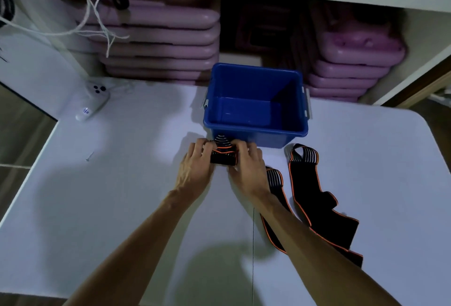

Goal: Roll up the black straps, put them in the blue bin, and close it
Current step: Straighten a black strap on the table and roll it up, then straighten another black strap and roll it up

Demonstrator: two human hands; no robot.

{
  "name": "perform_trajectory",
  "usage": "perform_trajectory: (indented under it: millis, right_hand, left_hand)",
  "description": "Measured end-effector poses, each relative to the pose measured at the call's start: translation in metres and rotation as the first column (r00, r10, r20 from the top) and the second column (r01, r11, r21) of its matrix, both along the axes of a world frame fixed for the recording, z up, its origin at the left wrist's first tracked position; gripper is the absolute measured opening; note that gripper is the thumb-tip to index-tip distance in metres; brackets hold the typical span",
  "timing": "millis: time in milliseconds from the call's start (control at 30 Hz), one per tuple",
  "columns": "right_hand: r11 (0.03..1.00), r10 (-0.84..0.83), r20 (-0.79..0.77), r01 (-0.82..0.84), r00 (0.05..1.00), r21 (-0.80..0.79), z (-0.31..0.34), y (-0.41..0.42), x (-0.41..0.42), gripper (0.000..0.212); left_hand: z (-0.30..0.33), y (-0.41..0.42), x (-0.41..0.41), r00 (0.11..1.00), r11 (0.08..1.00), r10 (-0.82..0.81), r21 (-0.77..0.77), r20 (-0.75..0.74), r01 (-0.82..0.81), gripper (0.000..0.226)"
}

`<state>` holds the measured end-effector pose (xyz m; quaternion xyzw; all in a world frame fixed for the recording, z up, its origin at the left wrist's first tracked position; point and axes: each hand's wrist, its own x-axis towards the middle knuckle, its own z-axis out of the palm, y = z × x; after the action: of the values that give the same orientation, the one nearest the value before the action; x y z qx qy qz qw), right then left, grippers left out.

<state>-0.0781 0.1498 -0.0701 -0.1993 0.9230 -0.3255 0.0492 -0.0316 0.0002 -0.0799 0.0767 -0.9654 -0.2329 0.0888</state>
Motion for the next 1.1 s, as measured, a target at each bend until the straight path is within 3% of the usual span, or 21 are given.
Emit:
perform_trajectory:
  millis: [100,200,300,433,600,700,833,967,1100]
  right_hand:
    - [0.999,-0.03,0.018,0.03,0.999,-0.041,0.004,0.008,0.007,0.065]
    - [0.996,-0.041,0.05,0.045,0.998,-0.078,0.011,0.017,0.015,0.07]
    - [0.994,-0.067,0.045,0.071,0.997,-0.087,0.019,0.031,0.027,0.058]
    - [0.992,-0.115,-0.015,0.114,0.993,-0.061,0.022,0.063,0.044,0.04]
    - [0.972,-0.234,-0.089,0.235,0.968,0.005,0.026,0.119,0.059,0.03]
    - [0.96,-0.275,-0.147,0.28,0.95,0.019,0.022,0.152,0.078,0.023]
    - [0.973,-0.189,-0.21,0.211,0.959,0.09,0.0,0.197,0.125,0.016]
    - [0.935,-0.15,-0.207,0.207,0.967,0.287,-0.03,0.239,0.165,0.027]
    - [0.905,-0.099,-0.199,0.171,0.975,0.39,-0.04,0.256,0.172,0.038]
  left_hand:
    - [0.004,0.002,0.008,1.0,1.0,0.007,-0.017,-0.002,-0.007,0.052]
    - [0.01,0.008,0.019,0.998,0.999,0.049,0.003,-0.046,-0.048,0.059]
    - [0.012,0.021,0.037,0.996,0.999,0.051,0.016,-0.079,-0.05,0.054]
    - [0.005,0.046,0.059,0.985,0.992,-0.123,-0.003,-0.119,0.124,0.039]
    - [0.002,0.08,0.052,0.945,0.944,-0.328,0.029,-0.009,0.328,0.038]
    - [0.002,0.101,0.037,0.898,0.896,-0.436,-0.063,0.057,0.439,0.042]
    - [-0.004,0.117,0.028,0.803,0.776,-0.556,-0.213,0.214,0.594,0.039]
    - [-0.016,0.11,0.046,0.761,0.713,-0.526,-0.291,0.38,0.638,0.052]
    - [-0.025,0.08,0.08,0.833,0.805,-0.379,-0.301,0.403,0.512,0.058]
